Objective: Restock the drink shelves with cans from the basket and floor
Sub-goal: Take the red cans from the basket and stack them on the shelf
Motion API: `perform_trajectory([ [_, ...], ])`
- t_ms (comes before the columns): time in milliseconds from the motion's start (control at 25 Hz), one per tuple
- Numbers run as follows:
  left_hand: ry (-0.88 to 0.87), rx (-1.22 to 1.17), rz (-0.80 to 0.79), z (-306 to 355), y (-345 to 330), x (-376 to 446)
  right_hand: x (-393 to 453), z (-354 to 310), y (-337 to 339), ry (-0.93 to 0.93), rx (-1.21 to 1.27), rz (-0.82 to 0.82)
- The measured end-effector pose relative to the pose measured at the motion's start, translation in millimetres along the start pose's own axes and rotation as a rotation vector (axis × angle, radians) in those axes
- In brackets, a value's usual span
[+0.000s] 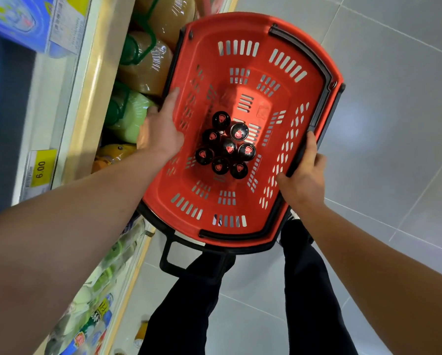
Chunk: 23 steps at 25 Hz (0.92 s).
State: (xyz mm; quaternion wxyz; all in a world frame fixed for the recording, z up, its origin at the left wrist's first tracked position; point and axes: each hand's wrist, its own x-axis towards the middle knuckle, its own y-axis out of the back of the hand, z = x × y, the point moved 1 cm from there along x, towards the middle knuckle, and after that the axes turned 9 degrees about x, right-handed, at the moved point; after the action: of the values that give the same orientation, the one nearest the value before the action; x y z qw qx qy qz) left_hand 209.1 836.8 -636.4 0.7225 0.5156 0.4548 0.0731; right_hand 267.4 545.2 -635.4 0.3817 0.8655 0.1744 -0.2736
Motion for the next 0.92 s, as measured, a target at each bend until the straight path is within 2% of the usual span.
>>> perform_trajectory([
  [160, 0.031, -0.148, 0.049, 6.9, 10.5, -27.2, -7.2, -16.2, 6.2, -0.001, -0.123, -0.029],
  [400, 0.058, -0.447, 0.034, 28.1, 5.4, -115.0, -32.2, -61.1, 35.0, 0.202, -0.313, -0.224],
  [520, 0.181, -0.504, 0.041, 34.9, -9.1, -130.6, -22.1, -75.6, 37.6, 0.364, -0.372, -0.337],
  [720, 0.411, -0.634, 0.128, 54.3, -46.3, -133.8, 36.7, -89.1, 33.5, 0.595, -0.586, -0.621],
  [920, 0.590, -0.704, 0.241, 62.8, -104.4, -113.7, 95.3, -99.3, 11.9, 0.781, -0.700, -0.720],
])
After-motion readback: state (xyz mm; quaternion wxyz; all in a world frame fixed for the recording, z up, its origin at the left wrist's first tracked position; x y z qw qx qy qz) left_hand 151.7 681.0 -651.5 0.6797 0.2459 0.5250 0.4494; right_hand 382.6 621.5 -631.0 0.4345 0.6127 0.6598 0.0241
